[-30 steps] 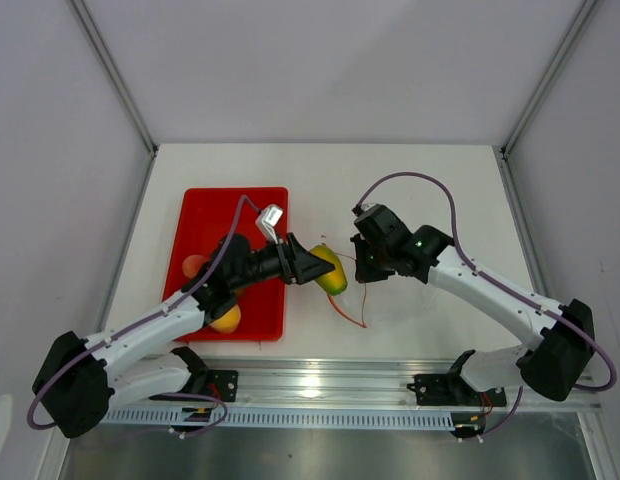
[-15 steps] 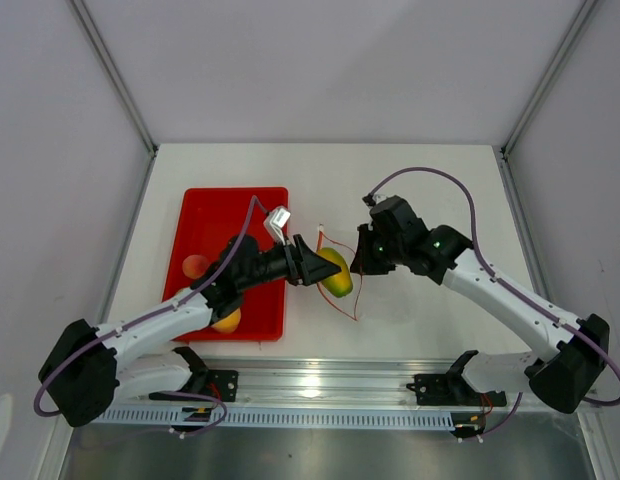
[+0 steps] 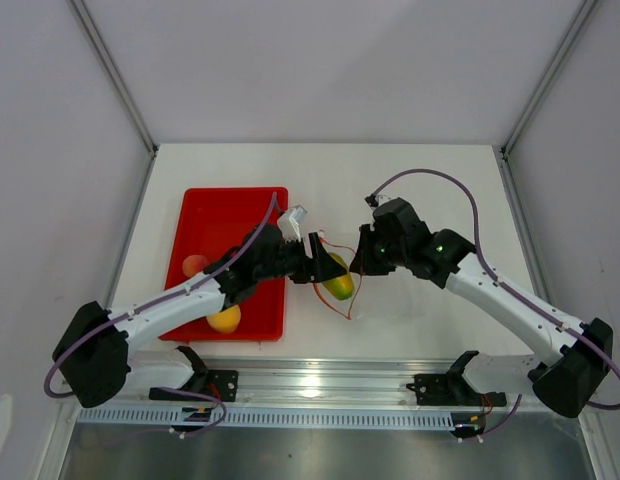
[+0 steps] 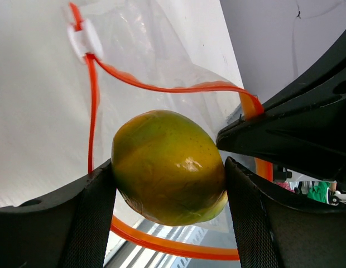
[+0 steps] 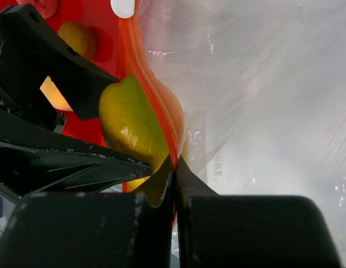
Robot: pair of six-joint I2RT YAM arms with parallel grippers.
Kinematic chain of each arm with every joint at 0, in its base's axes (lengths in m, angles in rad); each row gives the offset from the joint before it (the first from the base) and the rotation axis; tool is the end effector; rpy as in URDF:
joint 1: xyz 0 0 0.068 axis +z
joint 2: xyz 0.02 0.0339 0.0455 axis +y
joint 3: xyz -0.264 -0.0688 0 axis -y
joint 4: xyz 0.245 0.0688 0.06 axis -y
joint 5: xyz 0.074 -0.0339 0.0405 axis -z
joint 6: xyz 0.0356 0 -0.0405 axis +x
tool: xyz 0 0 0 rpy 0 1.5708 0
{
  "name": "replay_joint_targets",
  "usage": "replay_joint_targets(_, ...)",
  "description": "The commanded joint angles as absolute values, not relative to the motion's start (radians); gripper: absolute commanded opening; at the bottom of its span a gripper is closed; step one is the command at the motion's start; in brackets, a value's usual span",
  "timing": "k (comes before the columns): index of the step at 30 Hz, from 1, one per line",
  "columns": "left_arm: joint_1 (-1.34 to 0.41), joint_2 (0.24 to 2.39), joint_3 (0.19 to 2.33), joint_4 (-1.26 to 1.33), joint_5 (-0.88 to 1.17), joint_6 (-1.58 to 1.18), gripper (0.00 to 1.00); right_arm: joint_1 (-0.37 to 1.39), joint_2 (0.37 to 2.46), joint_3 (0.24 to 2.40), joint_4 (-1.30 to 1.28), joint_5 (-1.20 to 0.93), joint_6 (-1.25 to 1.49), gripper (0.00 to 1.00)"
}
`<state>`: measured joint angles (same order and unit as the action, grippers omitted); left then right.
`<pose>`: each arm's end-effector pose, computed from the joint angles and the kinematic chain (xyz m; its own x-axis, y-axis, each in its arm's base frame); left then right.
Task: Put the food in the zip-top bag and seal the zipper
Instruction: Place the fake fruit in the zipper food storage bag, then pick up the fake fruit from the bin.
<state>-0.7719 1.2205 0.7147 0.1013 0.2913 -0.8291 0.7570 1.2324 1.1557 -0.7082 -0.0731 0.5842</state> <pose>0.1879 -0.1972 0.2527 -0.8226 -0.1849 -0.5377 0.3712 0.5417 -0.7542 0.1863 0.1796 0.3262 -0.8270 -0.0246 -0.5617 -0.3193 0.8428 0.4332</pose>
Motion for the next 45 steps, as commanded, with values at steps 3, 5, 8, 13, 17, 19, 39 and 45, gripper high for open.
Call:
replay_joint_targets(3,-0.79,1.241,0.799,0.028,0.267,-0.796,0.72,0.753,1.212,1.149,-0.667,-0.083,0.588,0.0)
replay_joint_targets(5,-0.792,1.239,0.802,0.018,0.256,-0.793,0.94,0.753,1.21,1.15,-0.667,-0.083,0.588,0.0)
replay_joint_targets(8,-0.793,1.223,0.801,0.008,0.239,-0.779,1.0,0.753,1.209,1.15,-0.67,-0.081,0.586,0.0)
replay_joint_targets(13,-0.795,1.186,0.801,-0.029,0.21,-0.735,0.99,0.752,1.206,1.143,-0.675,-0.077,0.583,0.0)
replay_joint_targets(17,-0.793,1.138,0.796,-0.044,0.18,-0.713,0.99,0.747,1.201,1.135,-0.673,-0.077,0.583,0.0)
replay_joint_targets(19,-0.793,1.102,0.795,-0.046,0.166,-0.695,0.99,0.744,1.198,1.135,-0.676,-0.075,0.581,0.0)
replay_joint_targets(39,-0.625,0.928,0.946,-0.831,-0.451,-0.985,0.99,0.739,1.147,1.097,-0.745,0.04,0.488,0.0)
replay_joint_targets(45,-0.493,0.96,0.945,-0.865,-0.396,-1.006,0.99,0.738,1.149,1.088,-0.744,0.032,0.488,0.0)
